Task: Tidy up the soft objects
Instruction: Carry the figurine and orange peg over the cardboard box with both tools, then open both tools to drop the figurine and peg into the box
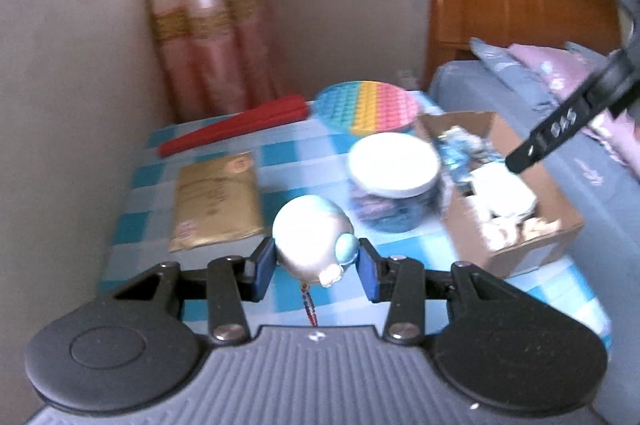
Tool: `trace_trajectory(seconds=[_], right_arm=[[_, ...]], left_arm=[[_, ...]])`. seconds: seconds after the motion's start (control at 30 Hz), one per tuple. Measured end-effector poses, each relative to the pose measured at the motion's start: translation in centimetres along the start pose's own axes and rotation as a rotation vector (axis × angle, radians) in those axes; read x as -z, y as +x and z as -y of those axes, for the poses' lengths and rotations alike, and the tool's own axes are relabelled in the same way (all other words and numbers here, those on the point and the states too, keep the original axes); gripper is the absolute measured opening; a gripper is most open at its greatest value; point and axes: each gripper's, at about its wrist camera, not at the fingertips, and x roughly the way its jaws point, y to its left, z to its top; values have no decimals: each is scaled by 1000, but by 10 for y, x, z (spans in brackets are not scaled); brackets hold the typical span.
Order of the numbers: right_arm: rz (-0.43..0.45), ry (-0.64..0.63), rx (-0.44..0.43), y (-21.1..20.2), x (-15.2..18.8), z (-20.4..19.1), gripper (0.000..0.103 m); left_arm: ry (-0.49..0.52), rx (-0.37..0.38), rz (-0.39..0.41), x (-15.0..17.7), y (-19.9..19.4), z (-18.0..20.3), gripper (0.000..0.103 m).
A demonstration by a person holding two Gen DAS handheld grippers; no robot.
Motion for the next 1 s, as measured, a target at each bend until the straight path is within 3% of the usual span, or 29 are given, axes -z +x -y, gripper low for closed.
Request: trace_trajectory(seconds=[0.13,0.37,0.47,0.77,0.87,0.93,1.0], right_arm=[[-24,27,4,9,11,20,36],[-34,42,-39,20,17,30,67],[-40,43,-57,22,23,33,74],[-46,20,-116,28,58,36,76],[-44,26,-116,27,60,37,77],[-37,37,-122,26,62,39,79],[-34,51,-130,26,63,42,79]], left_arm=[[46,26,3,-13,11,18,42],[94,107,-11,-45,38,43,42],[105,156,-26,-60,57,54,42],[147,310,-109,-94,101,95,43],[154,327,-116,-97,104,105,50],[136,332,-98,-99,102,105,77],[116,343,-73,-97,97,102,87]])
